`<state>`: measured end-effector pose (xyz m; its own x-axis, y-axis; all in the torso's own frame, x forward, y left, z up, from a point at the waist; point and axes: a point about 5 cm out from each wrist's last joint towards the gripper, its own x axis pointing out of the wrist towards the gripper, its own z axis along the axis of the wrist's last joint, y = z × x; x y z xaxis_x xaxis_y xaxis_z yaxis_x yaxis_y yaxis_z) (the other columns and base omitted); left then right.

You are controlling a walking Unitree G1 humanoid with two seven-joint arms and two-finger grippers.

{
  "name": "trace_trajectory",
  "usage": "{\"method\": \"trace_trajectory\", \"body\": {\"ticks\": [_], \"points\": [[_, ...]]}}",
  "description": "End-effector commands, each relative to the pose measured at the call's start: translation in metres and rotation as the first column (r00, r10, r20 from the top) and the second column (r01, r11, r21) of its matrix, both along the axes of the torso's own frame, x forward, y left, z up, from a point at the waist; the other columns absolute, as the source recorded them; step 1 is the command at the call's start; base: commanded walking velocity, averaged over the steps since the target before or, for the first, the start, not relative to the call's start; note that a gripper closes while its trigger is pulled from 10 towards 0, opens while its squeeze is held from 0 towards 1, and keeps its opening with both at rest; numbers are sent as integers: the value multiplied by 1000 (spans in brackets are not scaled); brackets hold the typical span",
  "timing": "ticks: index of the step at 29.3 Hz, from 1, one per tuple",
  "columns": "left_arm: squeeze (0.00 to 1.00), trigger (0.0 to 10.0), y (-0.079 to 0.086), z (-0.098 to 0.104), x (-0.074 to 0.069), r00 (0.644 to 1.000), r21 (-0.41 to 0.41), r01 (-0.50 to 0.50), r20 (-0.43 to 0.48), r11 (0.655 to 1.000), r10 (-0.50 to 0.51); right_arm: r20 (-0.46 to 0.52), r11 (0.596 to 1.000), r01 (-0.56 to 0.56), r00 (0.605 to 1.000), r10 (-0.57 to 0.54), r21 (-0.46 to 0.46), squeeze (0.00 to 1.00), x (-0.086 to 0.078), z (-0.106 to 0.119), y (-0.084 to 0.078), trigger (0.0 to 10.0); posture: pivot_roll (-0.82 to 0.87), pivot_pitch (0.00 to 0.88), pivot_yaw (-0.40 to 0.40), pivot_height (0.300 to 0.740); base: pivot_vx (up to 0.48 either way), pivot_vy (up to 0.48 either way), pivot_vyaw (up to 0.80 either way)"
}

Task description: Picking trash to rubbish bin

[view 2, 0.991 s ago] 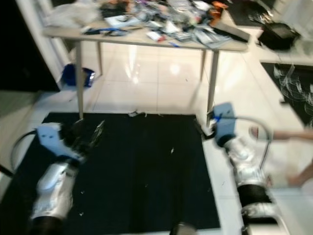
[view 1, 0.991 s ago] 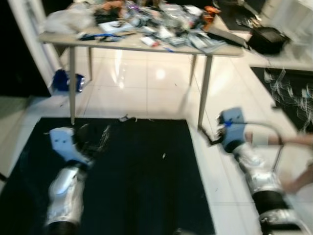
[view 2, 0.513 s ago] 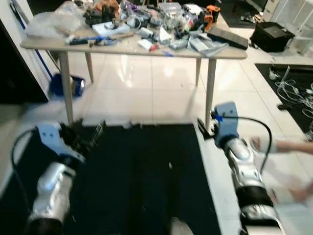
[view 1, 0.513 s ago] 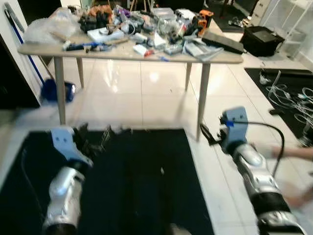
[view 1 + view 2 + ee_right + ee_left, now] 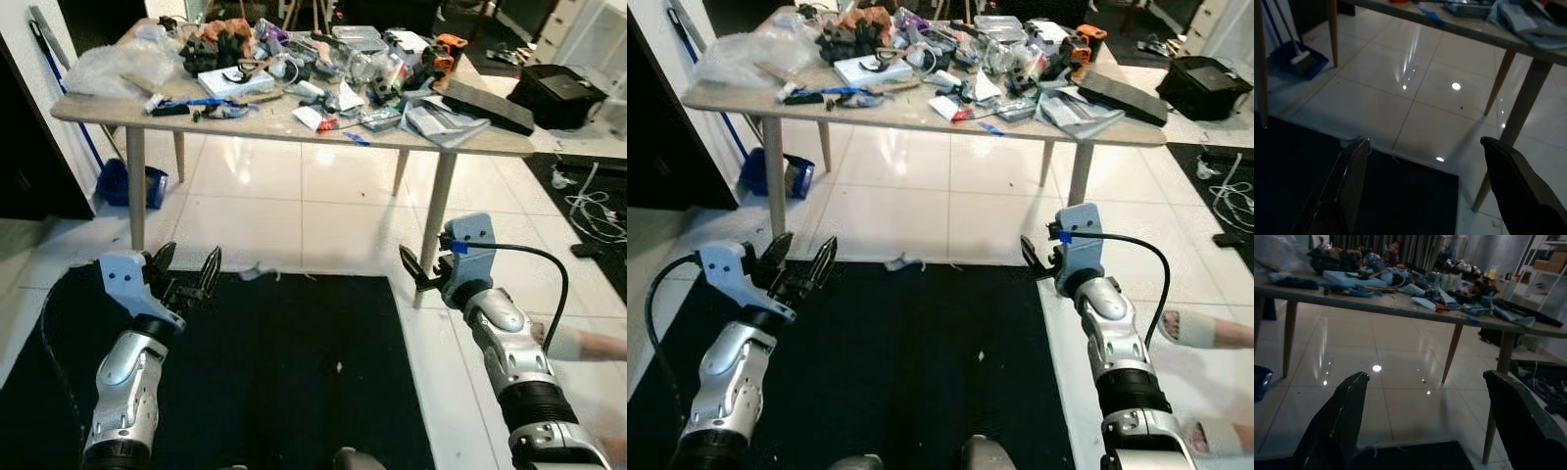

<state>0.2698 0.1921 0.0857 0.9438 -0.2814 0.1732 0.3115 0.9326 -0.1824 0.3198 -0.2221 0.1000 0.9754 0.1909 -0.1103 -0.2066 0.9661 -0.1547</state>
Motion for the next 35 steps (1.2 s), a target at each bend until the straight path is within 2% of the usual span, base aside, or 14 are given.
{"method": "trace_trajectory", "body": {"ticks": [1,4,12,17,23,30,35], "points": [[0,10000,-1,6,1,1000,7,8,21,1000,-8,9,1000,-24,1000,25,-6,0,-1,1,1,10000,5,0,-36,740,349,0,0],[0,10000,-1,10,2,999,11,10,33,1000,-11,24,996,-83,996,83,8,0,-4,2,6,10000,5,0,-36,740,345,0,0],[0,10000,-2,12,3,999,27,19,43,999,-20,37,991,-129,991,129,17,0,-5,4,10,10000,1,0,-38,740,352,0,0],[0,10000,-4,14,4,998,44,26,48,999,-28,71,976,-213,975,209,46,0,-9,8,19,10000,0,0,-37,740,357,0,0],[0,10000,-4,14,4,998,57,27,48,998,-30,80,958,-284,957,280,37,0,-12,9,26,10000,-2,0,-36,740,359,0,0],[0,10000,-4,15,5,998,61,27,48,998,-30,81,951,-308,949,304,31,0,-14,10,27,10000,-2,0,-36,740,363,0,0],[0,10000,-4,15,5,998,70,29,51,997,-33,89,942,-334,939,332,19,0,-17,13,28,10000,-4,0,-38,740,361,0,780]]}}
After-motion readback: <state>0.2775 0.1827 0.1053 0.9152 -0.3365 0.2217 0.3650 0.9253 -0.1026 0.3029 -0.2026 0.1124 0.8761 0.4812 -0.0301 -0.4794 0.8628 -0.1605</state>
